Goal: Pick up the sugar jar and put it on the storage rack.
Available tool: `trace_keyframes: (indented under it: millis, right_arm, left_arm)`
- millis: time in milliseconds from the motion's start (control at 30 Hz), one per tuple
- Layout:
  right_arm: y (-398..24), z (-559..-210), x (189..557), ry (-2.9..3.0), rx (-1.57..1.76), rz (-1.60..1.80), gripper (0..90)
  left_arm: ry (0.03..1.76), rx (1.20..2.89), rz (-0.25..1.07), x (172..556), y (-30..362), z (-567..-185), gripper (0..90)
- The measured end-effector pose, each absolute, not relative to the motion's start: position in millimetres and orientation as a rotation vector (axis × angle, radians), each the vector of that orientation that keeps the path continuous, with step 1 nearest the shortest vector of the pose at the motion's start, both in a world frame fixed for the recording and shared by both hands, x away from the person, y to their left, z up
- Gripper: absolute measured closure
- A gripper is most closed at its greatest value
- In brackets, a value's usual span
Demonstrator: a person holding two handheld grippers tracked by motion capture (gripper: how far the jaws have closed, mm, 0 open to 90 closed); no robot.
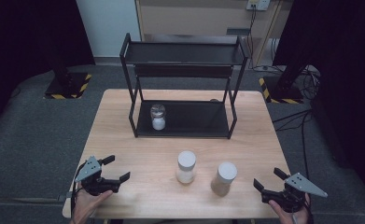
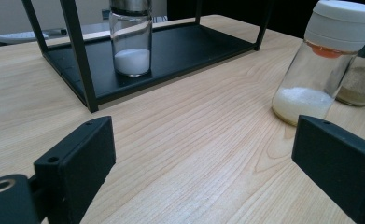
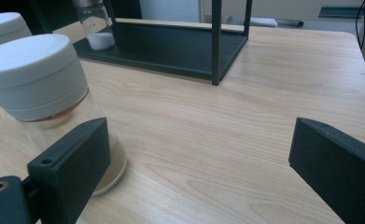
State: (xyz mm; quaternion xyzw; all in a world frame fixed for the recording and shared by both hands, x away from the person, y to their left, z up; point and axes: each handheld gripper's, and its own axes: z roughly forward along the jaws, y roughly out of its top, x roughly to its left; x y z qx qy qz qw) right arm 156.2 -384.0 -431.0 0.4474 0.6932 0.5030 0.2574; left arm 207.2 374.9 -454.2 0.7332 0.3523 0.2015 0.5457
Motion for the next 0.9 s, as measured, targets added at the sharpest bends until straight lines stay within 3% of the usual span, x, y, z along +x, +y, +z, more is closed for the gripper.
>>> trace_keyframes:
  millis: [433, 900]
  right_arm:
    - [-371, -420, 153, 1.88, 1.198, 1.398, 3.5]
    - [-328, -370, 151, 1.92, 1.131, 1.44, 1.7]
  left_arm:
    - [0.872, 1.744, 0.496, 198, 373, -453, 4.9]
    - [0.874, 1.748, 0.486, 200, 374, -453, 5.0]
